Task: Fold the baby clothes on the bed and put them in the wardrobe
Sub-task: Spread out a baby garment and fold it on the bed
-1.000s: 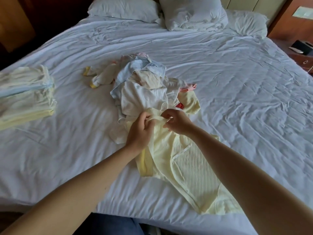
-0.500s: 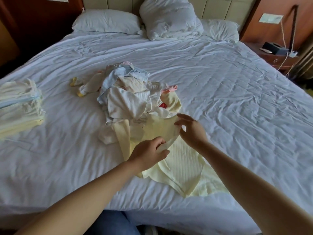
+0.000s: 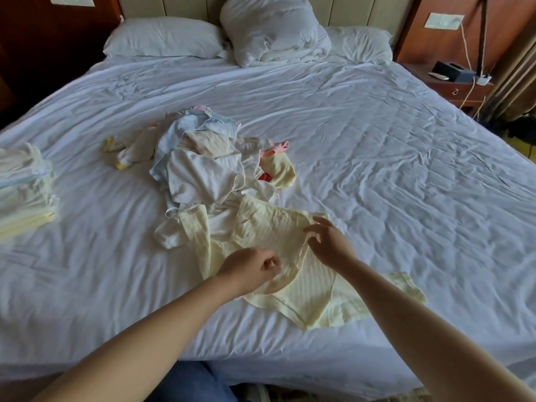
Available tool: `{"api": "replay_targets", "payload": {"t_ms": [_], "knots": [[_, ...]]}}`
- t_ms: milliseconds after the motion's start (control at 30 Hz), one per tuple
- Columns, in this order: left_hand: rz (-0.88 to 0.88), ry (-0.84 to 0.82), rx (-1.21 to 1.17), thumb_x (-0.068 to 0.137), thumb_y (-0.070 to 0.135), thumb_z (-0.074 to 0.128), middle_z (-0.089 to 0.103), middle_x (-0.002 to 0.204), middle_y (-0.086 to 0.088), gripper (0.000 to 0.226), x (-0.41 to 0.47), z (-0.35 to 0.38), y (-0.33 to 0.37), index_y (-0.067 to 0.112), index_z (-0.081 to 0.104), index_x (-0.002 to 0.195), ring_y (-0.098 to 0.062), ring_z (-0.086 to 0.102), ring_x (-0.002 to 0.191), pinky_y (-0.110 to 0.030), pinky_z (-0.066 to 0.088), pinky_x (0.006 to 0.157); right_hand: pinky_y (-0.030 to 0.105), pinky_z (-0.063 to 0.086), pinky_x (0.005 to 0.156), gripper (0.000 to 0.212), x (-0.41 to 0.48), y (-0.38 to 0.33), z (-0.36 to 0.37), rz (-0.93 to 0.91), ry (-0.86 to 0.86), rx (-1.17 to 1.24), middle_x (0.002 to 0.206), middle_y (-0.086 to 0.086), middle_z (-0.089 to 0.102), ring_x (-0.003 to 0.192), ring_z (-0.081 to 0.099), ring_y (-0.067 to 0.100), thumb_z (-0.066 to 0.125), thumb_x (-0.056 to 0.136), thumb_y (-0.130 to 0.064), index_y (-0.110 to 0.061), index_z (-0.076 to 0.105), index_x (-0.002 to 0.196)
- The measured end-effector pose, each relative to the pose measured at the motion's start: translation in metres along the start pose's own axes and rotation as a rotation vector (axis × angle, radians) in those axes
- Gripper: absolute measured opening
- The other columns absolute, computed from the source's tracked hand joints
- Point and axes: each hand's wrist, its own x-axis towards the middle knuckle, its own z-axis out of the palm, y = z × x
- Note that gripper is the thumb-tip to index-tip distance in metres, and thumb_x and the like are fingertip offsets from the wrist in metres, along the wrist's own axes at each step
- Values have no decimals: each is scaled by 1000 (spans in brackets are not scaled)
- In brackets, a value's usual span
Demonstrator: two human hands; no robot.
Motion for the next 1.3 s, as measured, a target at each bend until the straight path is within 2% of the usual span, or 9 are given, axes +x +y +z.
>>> {"api": "replay_targets", "payload": {"t_ms": [200, 400, 567, 667, 800, 900, 1000, 1133, 1300], "knots": [[46, 84, -13, 85, 29, 69, 64, 100, 11, 16, 6, 7, -24, 25, 70, 100, -4, 61, 87, -28, 51, 80, 37, 45, 90, 40, 23, -8, 7, 120, 76, -27, 134, 0, 54, 127, 45, 22, 54, 92, -31, -26, 54, 132], [253, 203, 121, 77, 34, 63, 61, 91, 10, 19, 11, 21, -34, 25, 73, 90, -10, 60, 86, -27, 50, 71, 28, 36, 68, 27, 42, -16, 11, 106, 168, -37, 93, -4, 64, 105, 52, 19, 47, 85, -5, -26, 65, 88], [281, 156, 188, 79, 53, 49, 55, 126, 7, 46, 12, 34, -39, 31, 64, 116, -15, 48, 119, -30, 37, 99, 33, 41, 87, 35, 61, -10, 11, 75, 206, -75, 113, 1, 66, 115, 49, 22, 46, 90, -9, -23, 71, 109], [230, -1, 225, 88, 59, 34, 27, 157, 7, 63, 10, 43, -42, 31, 42, 143, -14, 18, 147, -35, 18, 119, 36, 40, 94, 36, 57, -9, 15, 100, 85, -180, 117, 4, 58, 117, 46, 25, 42, 94, -19, -25, 68, 119], [274, -72, 223, 98, 50, 31, 10, 163, 6, 58, 9, 42, -41, 28, 31, 151, -11, -1, 150, -29, -3, 121, 38, 28, 110, 42, 36, -18, 20, 77, 52, -280, 149, -2, 31, 134, 28, 24, 49, 90, -23, -35, 59, 129], [220, 58, 28, 97, 28, 53, 41, 150, 10, 36, 2, 27, -42, 27, 57, 133, -8, 31, 142, -29, 29, 115, 42, 29, 112, 41, 13, -30, 24, -67, 118, -272, 152, -8, 31, 136, 25, 22, 53, 87, -26, -42, 61, 124], [216, 337, 80, 82, 16, 68, 65, 113, 9, 24, -14, 8, -55, 21, 71, 105, -15, 63, 103, -31, 53, 84, 39, 27, 111, 34, -7, -47, 34, -216, 84, -200, 140, -9, 47, 133, 32, 16, 55, 88, -26, -36, 65, 120], [55, 542, 145, 70, 14, 79, 63, 91, 6, 23, -37, -16, -79, 21, 70, 90, -20, 63, 83, -29, 49, 69, 36, 37, 102, 30, -14, -79, 49, -359, -30, -121, 126, -9, 58, 123, 45, 15, 56, 91, -26, -32, 66, 118], [-155, 568, 130, 75, 52, 72, 58, 81, 12, 27, -61, -29, -106, 27, 66, 81, -11, 58, 75, -25, 42, 63, 31, 47, 90, 28, 2, -136, 50, -487, -98, -120, 127, -10, 59, 123, 47, 11, 56, 92, -26, -30, 65, 119]]}}
